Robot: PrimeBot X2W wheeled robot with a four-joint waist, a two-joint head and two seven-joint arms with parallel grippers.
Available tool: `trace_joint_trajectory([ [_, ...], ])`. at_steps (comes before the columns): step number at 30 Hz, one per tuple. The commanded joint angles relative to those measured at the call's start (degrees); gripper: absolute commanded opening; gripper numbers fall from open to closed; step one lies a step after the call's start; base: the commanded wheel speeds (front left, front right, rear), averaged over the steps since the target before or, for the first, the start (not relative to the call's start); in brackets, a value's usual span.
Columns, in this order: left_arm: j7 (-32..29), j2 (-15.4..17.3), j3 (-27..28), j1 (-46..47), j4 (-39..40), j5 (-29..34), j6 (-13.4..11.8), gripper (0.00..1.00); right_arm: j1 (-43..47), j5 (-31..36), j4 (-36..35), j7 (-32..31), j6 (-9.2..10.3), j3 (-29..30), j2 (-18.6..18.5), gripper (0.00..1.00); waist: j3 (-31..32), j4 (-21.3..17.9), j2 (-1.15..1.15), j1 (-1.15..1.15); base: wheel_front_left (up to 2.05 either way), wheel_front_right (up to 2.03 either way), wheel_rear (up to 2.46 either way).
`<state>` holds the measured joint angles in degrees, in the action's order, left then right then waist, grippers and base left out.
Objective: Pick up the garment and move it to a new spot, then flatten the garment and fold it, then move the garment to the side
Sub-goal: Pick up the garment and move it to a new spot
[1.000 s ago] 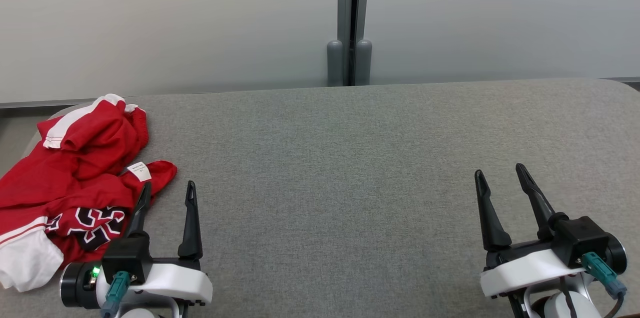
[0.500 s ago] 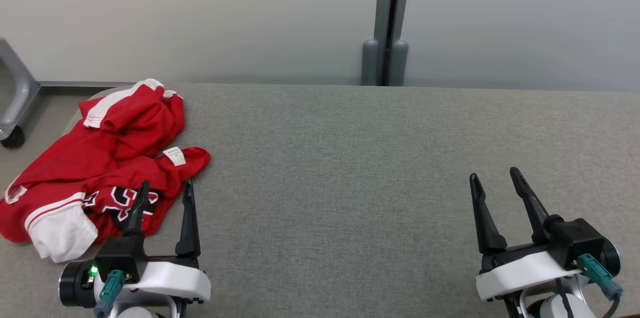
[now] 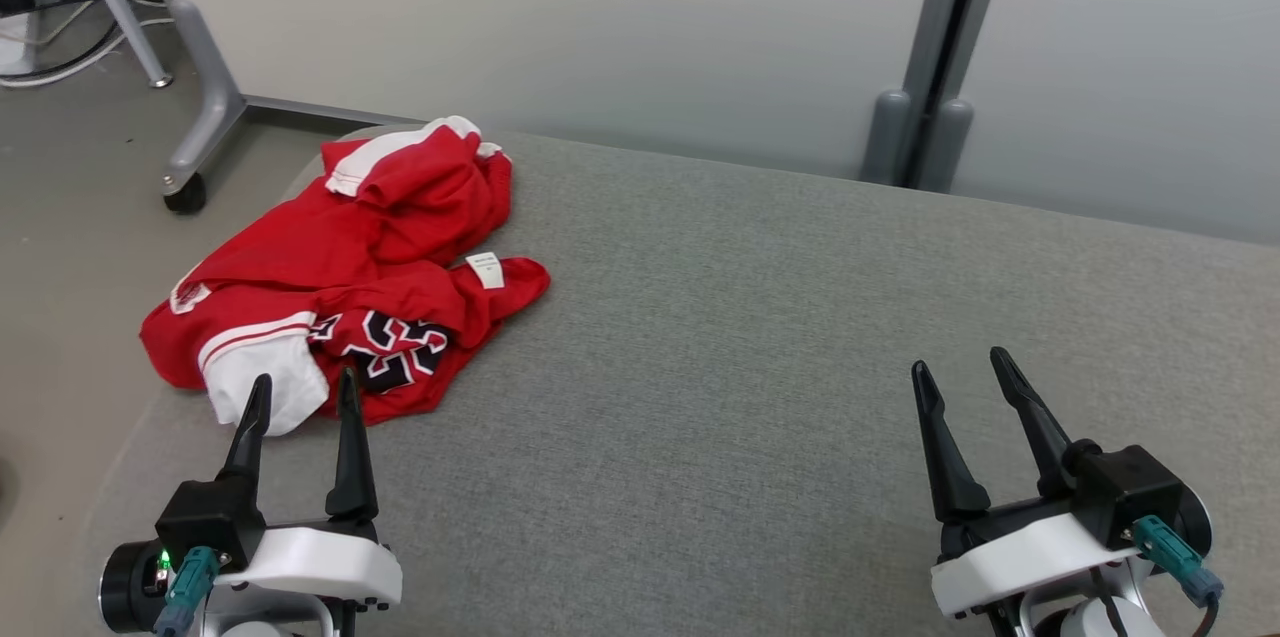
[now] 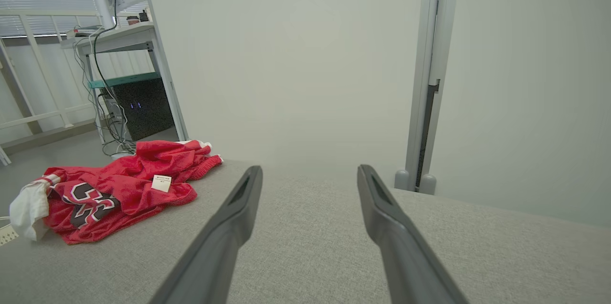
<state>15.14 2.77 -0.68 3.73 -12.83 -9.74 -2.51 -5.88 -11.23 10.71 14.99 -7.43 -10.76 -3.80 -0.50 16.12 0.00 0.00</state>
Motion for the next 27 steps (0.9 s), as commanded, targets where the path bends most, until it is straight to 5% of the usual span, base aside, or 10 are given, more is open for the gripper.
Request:
trace_joint_trajectory([
  [1, 0.0, 0.2, 0.4, -0.1, -0.4, -0.3, 0.4, 1.0, 0.4, -0.4, 0.0, 0.3, -0.11, -0.2, -0.2, 1.0, 0.1, 2.5, 0.0, 0.0, 0.0, 0.0, 0.0],
  [16, 0.0, 0.2, 1.7, -0.7, -2.3, -1.3, 0.9, 1.0, 0.7, -1.3, 0.3, 0.3, -0.11, -2.2, -0.5, 1.0, 1.4, 9.5, 0.0, 0.0, 0.0, 0.0, 0.0],
  [27, 0.0, 0.2, 2.5, -0.4, -3.0, -1.3, 1.1, 1.0, 0.8, -1.5, 0.3, 0.3, -0.11, -3.1, -0.4, 1.0, 1.8, 10.2, 0.0, 0.0, 0.0, 0.0, 0.0],
])
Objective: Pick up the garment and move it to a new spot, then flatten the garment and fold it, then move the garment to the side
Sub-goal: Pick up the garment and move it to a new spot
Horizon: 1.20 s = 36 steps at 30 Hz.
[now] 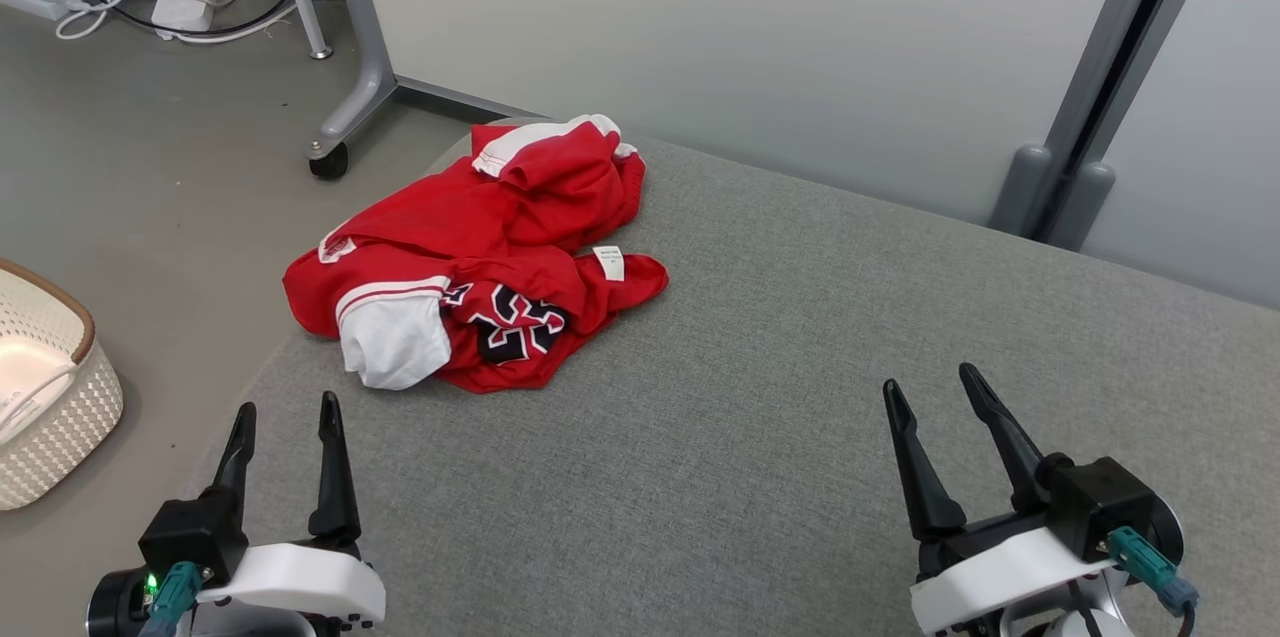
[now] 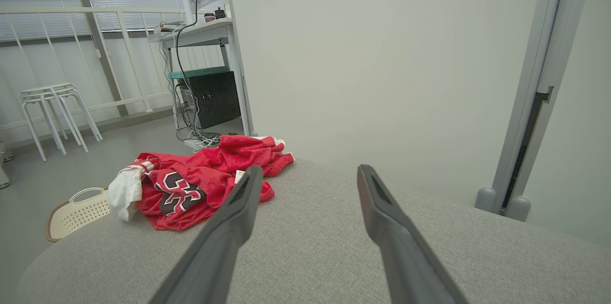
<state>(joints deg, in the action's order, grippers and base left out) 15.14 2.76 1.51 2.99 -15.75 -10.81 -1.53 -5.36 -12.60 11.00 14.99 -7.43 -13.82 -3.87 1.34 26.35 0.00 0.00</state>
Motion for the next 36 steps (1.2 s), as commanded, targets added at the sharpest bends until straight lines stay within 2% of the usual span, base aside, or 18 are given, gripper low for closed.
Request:
trace_joint_trajectory([
  [1, 0.0, 0.2, 0.4, 0.4, -0.2, -0.2, 0.3, 1.0, 0.3, -0.2, 0.0, 0.3, -0.11, 0.0, -0.3, 1.0, 0.0, -0.1, 0.0, 0.0, 0.0, 0.0, 0.0],
  [10, 0.0, 0.2, 0.9, 3.7, -0.8, -3.3, -0.3, 1.0, -0.8, -0.2, -0.4, 0.3, -0.11, -0.1, -0.8, 1.0, -1.1, -0.6, 0.0, 0.0, 0.0, 0.0, 0.0],
  [12, -0.9, 0.2, 0.6, 5.6, -1.5, -5.1, 1.0, 1.0, -1.0, 0.0, -0.6, 0.3, -0.11, 0.1, -1.0, 1.0, -1.5, -0.7, 0.0, 0.0, 0.0, 0.0, 0.0],
  [14, -3.6, 0.9, 0.8, 8.1, -2.3, -6.5, 2.0, 1.0, -1.3, 0.1, -0.9, 0.3, -0.11, 0.3, -1.3, 1.0, -2.0, -0.9, 0.0, 0.0, 0.0, 0.0, 0.0],
  [22, -17.7, 6.6, 2.2, 19.3, -8.4, -9.6, 3.3, 1.0, -3.3, 0.6, -2.3, 0.3, -0.11, 0.4, -2.1, 1.0, -4.4, -4.0, 0.0, 0.0, 0.0, 0.0, 0.0],
  [23, -17.7, 6.6, 2.2, 19.3, -8.4, -9.6, 3.3, 1.0, -3.3, 0.6, -2.3, 0.3, -0.11, 0.4, -2.1, 1.0, -4.4, -4.0, 0.0, 0.0, 0.0, 0.0, 0.0],
  [30, -29.7, 11.6, 3.2, 28.1, -18.3, -13.4, 5.4, 1.0, -5.4, 0.6, -2.8, 0.3, -0.11, -0.2, -2.7, 1.0, -7.5, -9.8, 0.0, 0.0, 0.0, 0.0, 0.0],
  [36, -33.9, 14.1, 3.3, 32.6, -25.8, -15.1, 6.6, 1.0, -7.2, 0.5, -3.3, 0.3, -0.11, -0.4, -3.1, 1.0, -10.7, -14.4, 0.0, 0.0, 0.0, 0.0, 0.0],
])
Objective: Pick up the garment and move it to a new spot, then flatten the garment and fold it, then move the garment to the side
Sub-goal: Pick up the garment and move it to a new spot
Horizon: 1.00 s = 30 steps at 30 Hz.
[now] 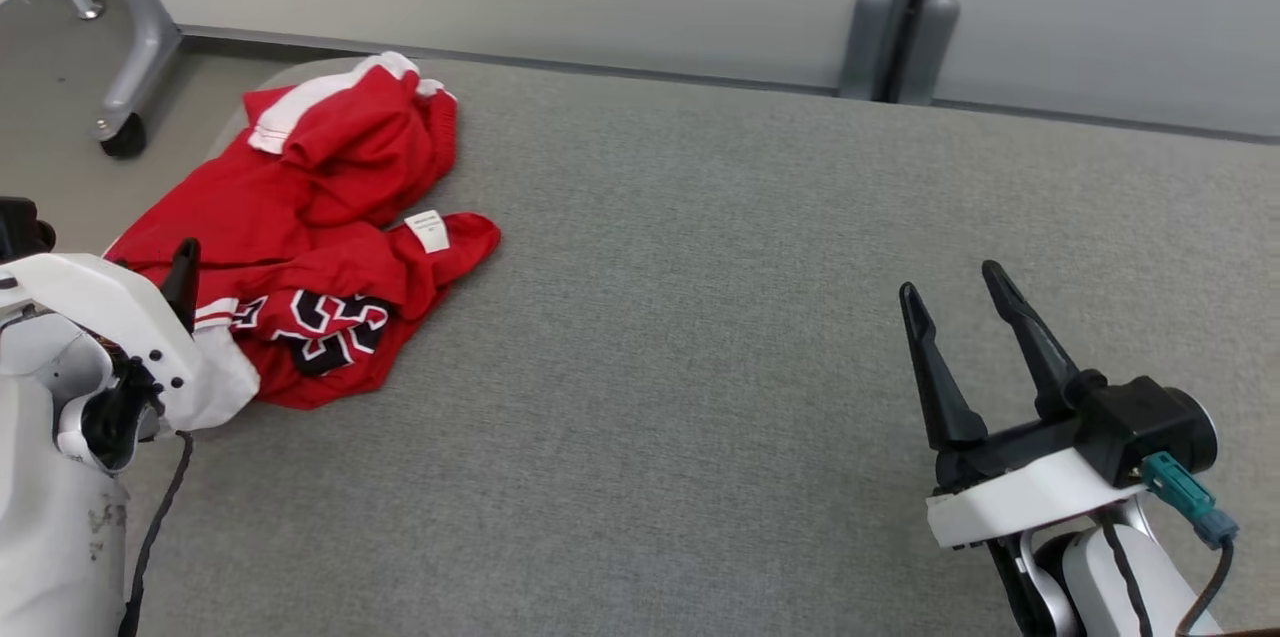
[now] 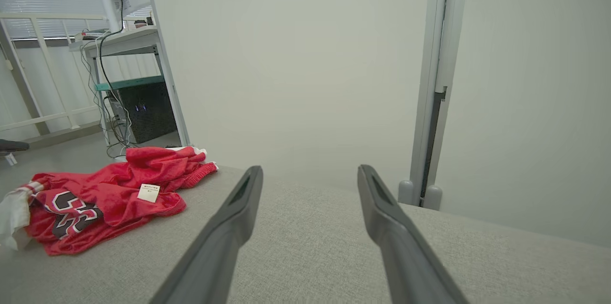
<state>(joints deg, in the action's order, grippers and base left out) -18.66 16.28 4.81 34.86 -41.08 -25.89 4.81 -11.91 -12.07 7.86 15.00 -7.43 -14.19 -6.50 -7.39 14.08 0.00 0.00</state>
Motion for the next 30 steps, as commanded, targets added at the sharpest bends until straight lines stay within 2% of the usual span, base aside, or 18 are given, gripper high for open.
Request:
trace_joint_trajectory([
  [1, -0.4, 0.9, 0.0, 1.2, -1.7, -0.3, 0.4, 1.0, -1.0, 0.0, -0.2, 0.3, -0.11, -0.1, -0.5, 1.0, -2.5, -2.8, 0.0, 0.0, 0.0, 0.0, 0.0],
  [8, -0.8, 1.9, -0.6, 3.3, -9.9, -1.7, 1.6, 1.0, -2.7, -0.1, -0.8, 0.3, -0.11, 0.2, -0.7, 1.0, -5.5, -6.4, 0.0, 0.0, 0.0, 0.0, 0.0],
  [13, -3.0, 1.9, -2.3, 3.6, -15.0, -3.0, 2.4, 1.0, -3.1, -0.2, -1.0, 0.3, -0.11, 0.2, -0.8, 1.0, -6.6, -7.4, 0.0, 0.0, 0.0, 0.0, 0.0],
  [17, -2.1, 2.3, -3.4, 4.2, -17.0, -3.6, 2.6, 1.0, -3.3, 0.0, -1.1, 0.3, -0.11, 0.3, -0.7, 1.0, -7.1, -7.5, 0.0, 0.0, 0.0, 0.0, 0.0],
  [18, -1.9, 2.4, -3.7, 4.4, -17.4, -3.6, 2.6, 0.77, -3.4, 0.1, -1.1, 0.3, -0.11, 0.3, -0.7, 1.0, -7.2, -7.5, 0.0, 0.0, 0.0, 0.0, 0.0],
  [19, -1.4, 2.6, -4.0, 4.6, -17.7, -3.6, 2.7, 0.47, -3.5, 0.1, -1.1, 0.3, -0.11, 0.3, -0.6, 1.0, -7.2, -7.5, 0.0, 0.0, 0.0, 0.0, 0.0],
  [20, -0.9, 2.7, -4.4, 4.8, -17.8, -3.7, 2.6, 0.13, -3.6, 0.2, -1.0, 0.3, -0.11, 0.3, -0.6, 1.0, -7.3, -7.5, 0.0, 0.0, 0.0, 0.0, 0.0],
  [21, -0.5, 2.8, -4.6, 5.0, -18.0, -3.9, 2.6, 0.0, -3.7, 0.3, -1.0, 0.3, -0.11, 0.3, -0.5, 1.0, -7.3, -7.4, 0.0, 0.0, 0.0, 0.0, 0.0],
  [27, 2.1, 3.9, -7.8, 5.6, -17.3, -4.7, 2.6, 0.0, -3.3, 0.3, -0.6, 0.3, -0.11, 0.2, -0.2, 1.0, -6.4, -7.2, 0.0, 0.0, 0.0, 0.0, 0.0],
  [30, 3.1, 5.1, -11.2, 5.9, -16.1, -3.2, 2.7, 0.0, -2.7, 0.3, -0.3, 0.3, -0.11, 0.4, -0.1, 1.0, -5.3, -7.0, 0.0, 0.0, 0.0, 0.0, 0.0],
])
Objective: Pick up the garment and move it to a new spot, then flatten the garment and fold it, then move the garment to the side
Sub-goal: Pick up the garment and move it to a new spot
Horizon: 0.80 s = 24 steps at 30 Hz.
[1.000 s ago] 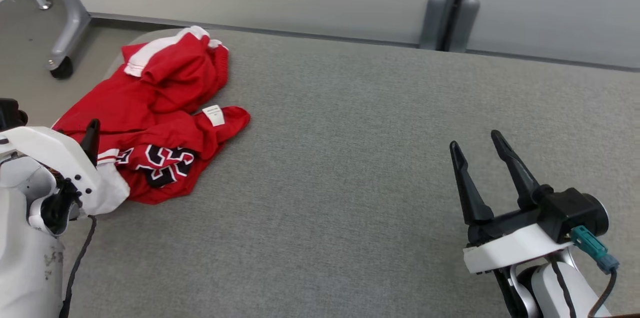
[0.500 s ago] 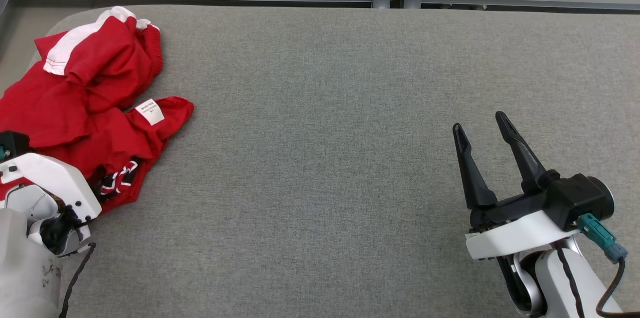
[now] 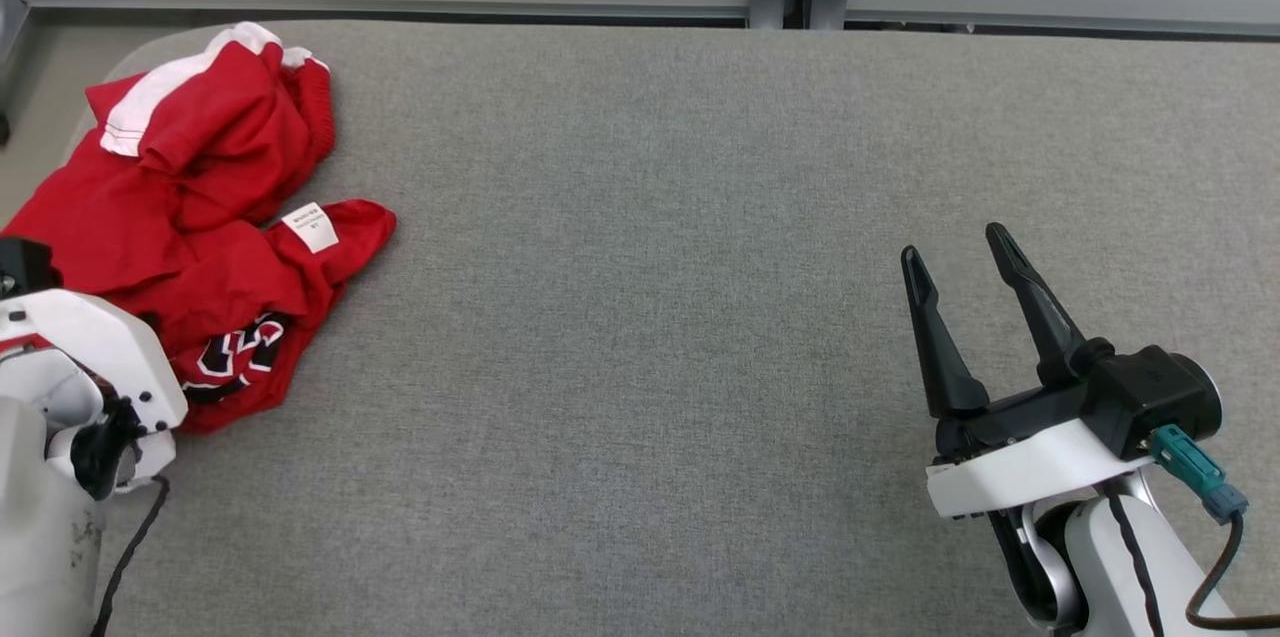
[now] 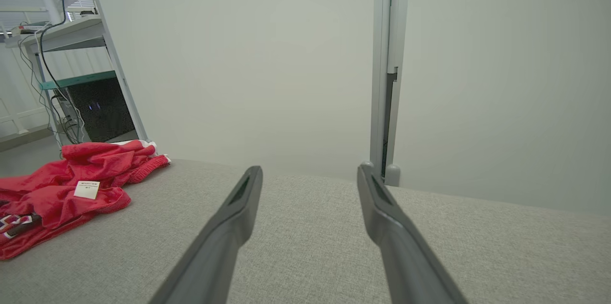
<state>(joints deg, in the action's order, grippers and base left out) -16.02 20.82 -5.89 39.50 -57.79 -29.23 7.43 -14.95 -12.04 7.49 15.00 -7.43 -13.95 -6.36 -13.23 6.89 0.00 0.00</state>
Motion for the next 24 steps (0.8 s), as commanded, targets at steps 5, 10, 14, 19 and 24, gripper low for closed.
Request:
trace_joint_trajectory([
  [5, 1.7, 2.4, -3.4, 2.4, 3.0, 0.6, 0.0, 0.0, 1.1, 0.1, 0.6, 0.3, -0.11, 0.3, 0.2, 1.0, 2.7, 0.4, 0.0, 0.0, 0.0, 0.0, 0.0],
  [10, 2.6, 4.1, -6.7, 3.9, 7.1, 1.0, 0.0, 0.0, 2.1, -0.5, 1.1, 0.3, -0.11, 0.1, 0.8, 1.0, 5.8, -0.1, 0.0, 0.0, 0.0, 0.0, 0.0],
  [14, 2.3, 5.3, -8.8, 4.5, 11.1, 0.4, 0.0, 0.0, 3.1, -0.7, 1.4, 0.3, -0.11, 0.2, 1.4, 1.0, 8.3, -1.1, 0.0, 0.0, 0.0, 0.0, 0.0],
  [19, 1.1, 6.1, -11.1, 4.8, 17.5, -0.5, 0.0, 0.0, 4.8, -1.0, 1.6, 0.3, -0.11, 0.6, 1.9, 1.0, 11.3, -3.2, 0.0, 0.0, 0.0, 0.0, 0.0],
  [24, -0.8, 6.7, -12.5, 5.4, 25.3, -1.8, 0.0, 0.0, 6.1, -1.0, 1.6, 0.3, -0.11, 0.9, 2.5, 1.0, 13.3, -6.4, 0.0, 0.0, 0.0, 0.0, 0.0],
])
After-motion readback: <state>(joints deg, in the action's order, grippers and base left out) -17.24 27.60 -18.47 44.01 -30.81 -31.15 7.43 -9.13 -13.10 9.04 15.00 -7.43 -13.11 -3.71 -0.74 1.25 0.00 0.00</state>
